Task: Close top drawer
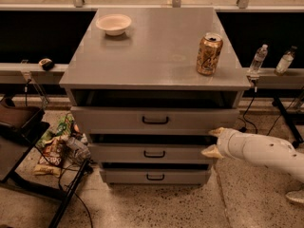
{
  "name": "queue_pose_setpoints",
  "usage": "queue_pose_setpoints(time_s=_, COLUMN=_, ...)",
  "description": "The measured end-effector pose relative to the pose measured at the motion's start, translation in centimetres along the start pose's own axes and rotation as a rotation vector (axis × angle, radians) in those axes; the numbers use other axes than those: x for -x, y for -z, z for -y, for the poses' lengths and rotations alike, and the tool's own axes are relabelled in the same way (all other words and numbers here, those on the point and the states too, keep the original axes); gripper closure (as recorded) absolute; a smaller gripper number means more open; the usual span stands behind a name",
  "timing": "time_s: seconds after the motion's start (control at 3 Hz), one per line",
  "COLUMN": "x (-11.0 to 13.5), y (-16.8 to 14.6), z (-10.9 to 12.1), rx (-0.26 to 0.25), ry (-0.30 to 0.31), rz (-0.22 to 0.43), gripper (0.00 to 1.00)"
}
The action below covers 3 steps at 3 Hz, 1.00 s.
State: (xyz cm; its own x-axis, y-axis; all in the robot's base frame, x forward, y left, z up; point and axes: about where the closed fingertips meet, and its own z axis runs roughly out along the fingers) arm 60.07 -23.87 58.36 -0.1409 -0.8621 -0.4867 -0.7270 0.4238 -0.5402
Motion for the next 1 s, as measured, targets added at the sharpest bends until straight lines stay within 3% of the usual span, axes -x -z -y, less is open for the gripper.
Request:
queue_pose_setpoints(time_s=0.33, x=0.00, y=0.00, z=0.00, rx=0.000, ry=0.000, rz=0.000, gripper=0.00)
queue_pose_setpoints(time_s=1.0, x=0.10, y=0.14, z=-0.26, rx=0.000, ry=0.000, rz=0.000, gripper=0.42)
